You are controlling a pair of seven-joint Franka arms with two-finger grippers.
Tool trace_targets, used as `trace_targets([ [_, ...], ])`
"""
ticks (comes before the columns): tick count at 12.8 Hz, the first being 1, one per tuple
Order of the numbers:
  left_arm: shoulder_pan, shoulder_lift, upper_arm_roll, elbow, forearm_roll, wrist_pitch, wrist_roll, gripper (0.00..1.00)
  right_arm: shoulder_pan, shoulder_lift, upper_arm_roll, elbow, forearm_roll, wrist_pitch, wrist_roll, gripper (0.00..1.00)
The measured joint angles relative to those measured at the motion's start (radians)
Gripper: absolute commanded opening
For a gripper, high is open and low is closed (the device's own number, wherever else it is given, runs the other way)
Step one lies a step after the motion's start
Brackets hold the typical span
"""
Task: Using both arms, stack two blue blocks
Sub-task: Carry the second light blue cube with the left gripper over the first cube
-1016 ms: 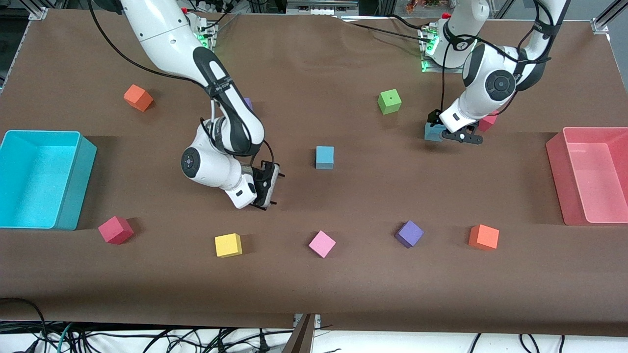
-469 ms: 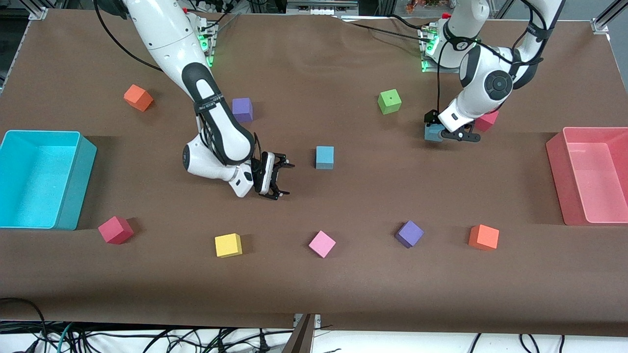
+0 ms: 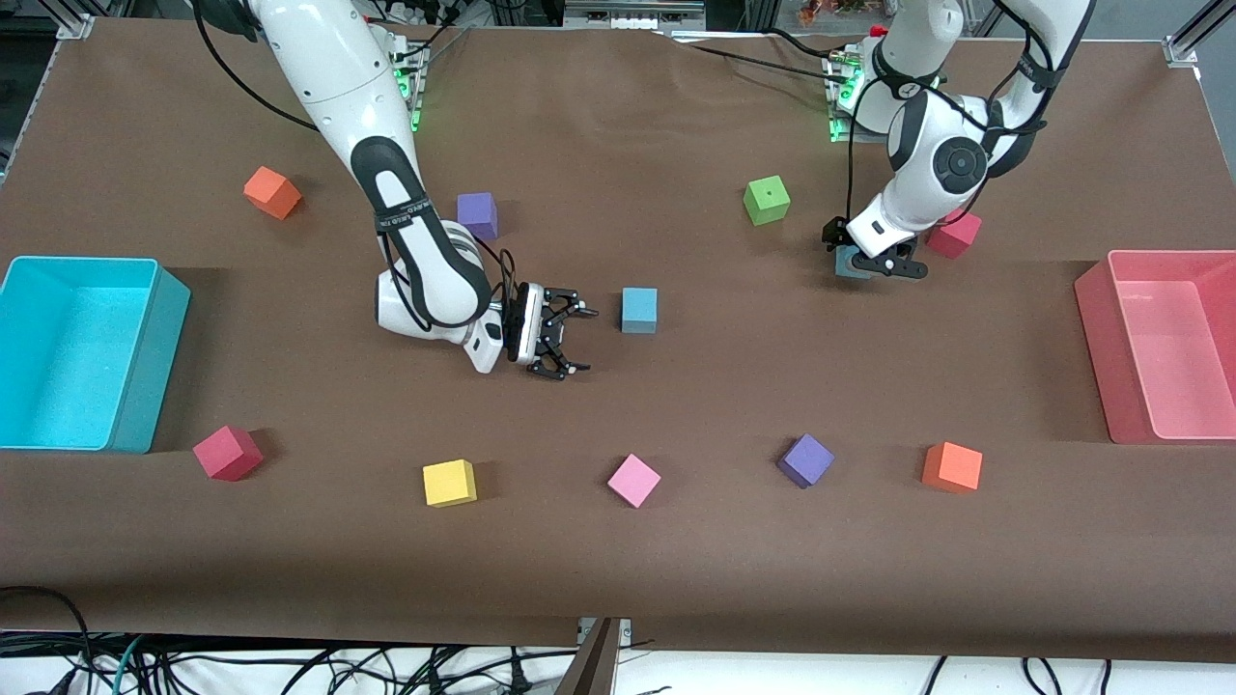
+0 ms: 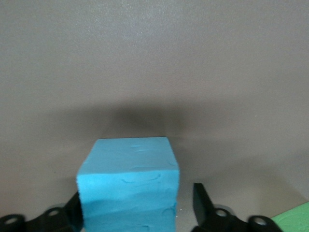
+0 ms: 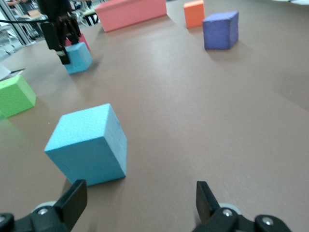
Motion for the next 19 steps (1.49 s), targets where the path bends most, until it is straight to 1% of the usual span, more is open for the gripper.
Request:
trace_targets([
  [1, 0.0, 0.0, 0.0, 0.0, 0.0, 0.0, 0.0, 0.15, 0.0, 0.002, 0.0, -0.006, 0.021, -0.017, -0.03, 1.0],
  [3, 0.0, -0.01, 0.0, 0.007, 0.0, -0.016, 0.0, 0.15, 0.0, 0.014, 0.001, -0.018, 0.081, -0.063, -0.111, 1.0],
  [4, 0.0, -0.019, 0.0, 0.023, 0.0, -0.044, 0.0, 0.15, 0.001, 0.025, 0.002, -0.022, 0.113, -0.086, -0.154, 1.0],
  [5, 0.001, -0.032, 0.0, 0.053, 0.0, -0.1, 0.0, 0.16, 0.001, 0.036, 0.004, -0.023, 0.135, -0.098, -0.183, 1.0],
  [8, 0.003, -0.067, -0.001, 0.223, -0.003, -0.346, -0.012, 0.16, 0.001, 0.054, 0.014, -0.023, 0.152, -0.112, -0.209, 1.0],
  [10, -0.001, -0.069, -0.009, 0.334, -0.005, -0.445, -0.053, 0.16, 0.001, 0.054, 0.018, -0.023, 0.152, -0.114, -0.209, 1.0],
  [11, -0.002, -0.064, -0.03, 0.379, -0.012, -0.465, -0.083, 0.16, 0.001, 0.054, 0.019, -0.023, 0.152, -0.121, -0.209, 1.0],
  [13, -0.008, -0.023, -0.103, 0.477, -0.031, -0.481, -0.171, 0.17, 0.002, 0.054, 0.021, -0.023, 0.165, -0.137, -0.215, 1.0],
  [15, -0.02, 0.059, -0.177, 0.588, -0.031, -0.491, -0.293, 0.17, 0.003, 0.054, 0.022, -0.023, 0.181, -0.144, -0.223, 1.0],
  [16, -0.031, 0.106, -0.202, 0.639, -0.031, -0.492, -0.336, 0.17, 0.003, 0.054, 0.024, -0.023, 0.182, -0.145, -0.224, 1.0],
  [17, -0.059, 0.163, -0.213, 0.694, -0.031, -0.492, -0.369, 0.17, 0.003, 0.054, 0.025, -0.023, 0.183, -0.146, -0.225, 1.0],
  [19, -0.12, 0.255, -0.214, 0.778, -0.025, -0.49, -0.417, 0.17, 0.004, 0.054, 0.025, -0.023, 0.183, -0.146, -0.226, 1.0],
])
